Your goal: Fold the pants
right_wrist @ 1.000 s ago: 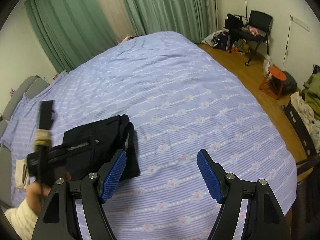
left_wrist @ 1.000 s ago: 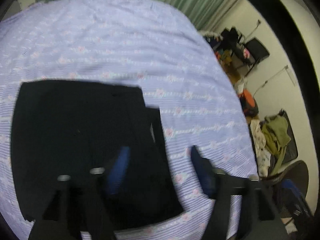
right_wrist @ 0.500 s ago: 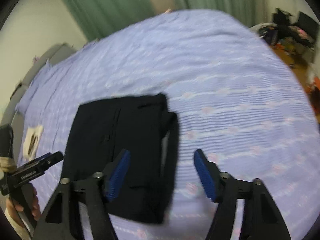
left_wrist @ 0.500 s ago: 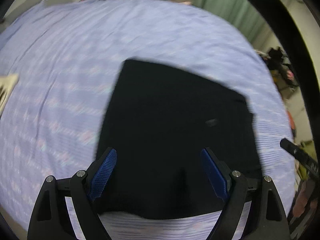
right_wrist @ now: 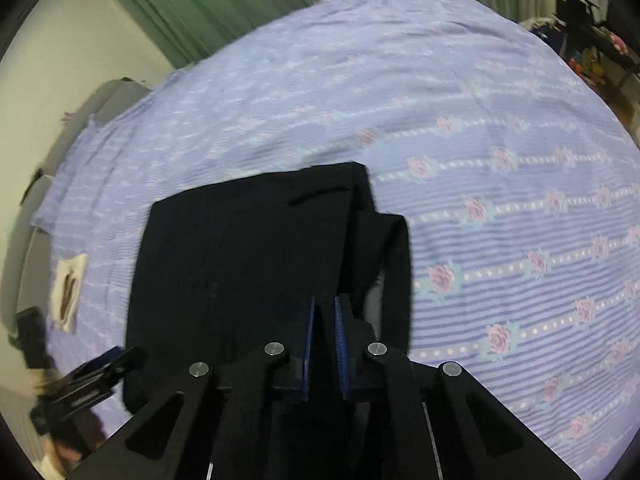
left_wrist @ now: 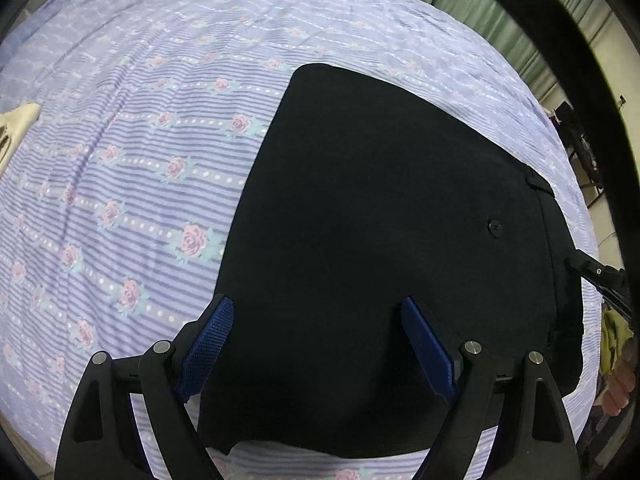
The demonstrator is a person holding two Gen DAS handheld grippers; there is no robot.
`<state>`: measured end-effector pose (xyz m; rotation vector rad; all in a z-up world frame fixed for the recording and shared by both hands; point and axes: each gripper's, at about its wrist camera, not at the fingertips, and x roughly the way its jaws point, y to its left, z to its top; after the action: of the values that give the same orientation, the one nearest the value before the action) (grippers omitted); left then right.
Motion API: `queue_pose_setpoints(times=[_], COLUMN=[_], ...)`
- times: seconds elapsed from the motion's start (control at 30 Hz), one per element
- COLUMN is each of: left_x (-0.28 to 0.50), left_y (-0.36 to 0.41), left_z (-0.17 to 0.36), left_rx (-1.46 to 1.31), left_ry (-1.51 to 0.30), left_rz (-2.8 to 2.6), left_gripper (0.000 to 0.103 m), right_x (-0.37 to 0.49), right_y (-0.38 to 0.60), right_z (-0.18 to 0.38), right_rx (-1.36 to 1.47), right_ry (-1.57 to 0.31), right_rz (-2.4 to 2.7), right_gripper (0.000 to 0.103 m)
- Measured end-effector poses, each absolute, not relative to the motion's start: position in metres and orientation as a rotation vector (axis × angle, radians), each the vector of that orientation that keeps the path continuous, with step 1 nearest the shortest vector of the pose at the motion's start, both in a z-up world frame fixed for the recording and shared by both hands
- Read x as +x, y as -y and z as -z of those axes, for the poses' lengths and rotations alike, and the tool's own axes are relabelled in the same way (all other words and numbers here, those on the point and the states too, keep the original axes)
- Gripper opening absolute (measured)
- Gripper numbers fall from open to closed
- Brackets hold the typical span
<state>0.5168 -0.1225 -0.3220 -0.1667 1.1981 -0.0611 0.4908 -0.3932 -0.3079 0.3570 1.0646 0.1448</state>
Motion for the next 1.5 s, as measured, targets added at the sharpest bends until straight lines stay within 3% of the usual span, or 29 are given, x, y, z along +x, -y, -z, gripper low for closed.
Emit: queue_pose_setpoints(times=[0.23, 0.3, 0.43, 0.67, 0.73, 0.77, 0.8, 0.87, 1.1, 1.2, 1.23, 1.27, 1.3, 1.5], left_x=[0.528, 0.531, 0.530, 0.535, 0.537, 0.538, 0.535, 0.537, 0.548, 0.555, 0.556, 0.556, 0.557, 0.567], left_y=[0.136, 0.141, 0.156, 0.180, 0.183, 0.185, 0.172, 0.174, 0.181, 0.181, 0.179, 0.178, 0.176, 0.153], left_z=[0.320, 0.320, 0.317, 0.323, 0.326, 0.328, 0.329, 0.329, 0.334, 0.335, 0.335, 0.335, 0.336, 0.338], left_rx=[-0.153, -0.140, -0.118, -0.047, -0.040, -0.042, -0.044, -0.040, 0.001, -0.014, -0.022, -0.030, -0.038, -0.091], left_ry=[-1.199, -1.201, -1.202, -1.214, -1.216, -1.219, -1.220, -1.216, -1.193, -1.191, -1.189, -1.187, -1.187, -1.185], left_rz=[0.086, 0.089, 0.126, 0.149, 0.150, 0.151, 0.153, 0.154, 0.155, 0.152, 0.153, 0.151, 0.148, 0.119], left_gripper=[0.086, 0.086, 0.086, 0.087, 0.087, 0.087, 0.087, 0.087, 0.087, 0.087, 0.087, 0.087, 0.087, 0.087], right_x=[0.507, 0.501, 0.475, 0.483, 0.484, 0.484, 0.485, 0.491, 0.532, 0.532, 0.530, 0.529, 0.527, 0.548], right_y=[0.407, 0.405, 0.413, 0.428, 0.427, 0.427, 0.430, 0.435, 0.440, 0.439, 0.437, 0.433, 0.429, 0.413], right_z=[0.334, 0.324, 0.290, 0.343, 0.342, 0.341, 0.340, 0.337, 0.358, 0.360, 0.354, 0.348, 0.339, 0.316], right_rx=[0.470, 0.448, 0.425, 0.426, 0.429, 0.435, 0.437, 0.433, 0.512, 0.546, 0.534, 0.505, 0.462, 0.351], right_ry=[-1.144, -1.113, -0.992, -1.128, -1.119, -1.110, -1.105, -1.074, -1.117, -1.115, -1.093, -1.076, -1.056, -1.005], right_rz=[-0.141, -0.153, -0.121, -0.010, 0.010, 0.016, 0.029, 0.053, -0.047, -0.073, -0.072, -0.062, -0.047, -0.106], right_gripper=[0.011, 0.005, 0.004, 0.005, 0.012, 0.031, 0.057, 0.074, 0.071, 0.040, 0.035, 0.021, 0.016, 0.012])
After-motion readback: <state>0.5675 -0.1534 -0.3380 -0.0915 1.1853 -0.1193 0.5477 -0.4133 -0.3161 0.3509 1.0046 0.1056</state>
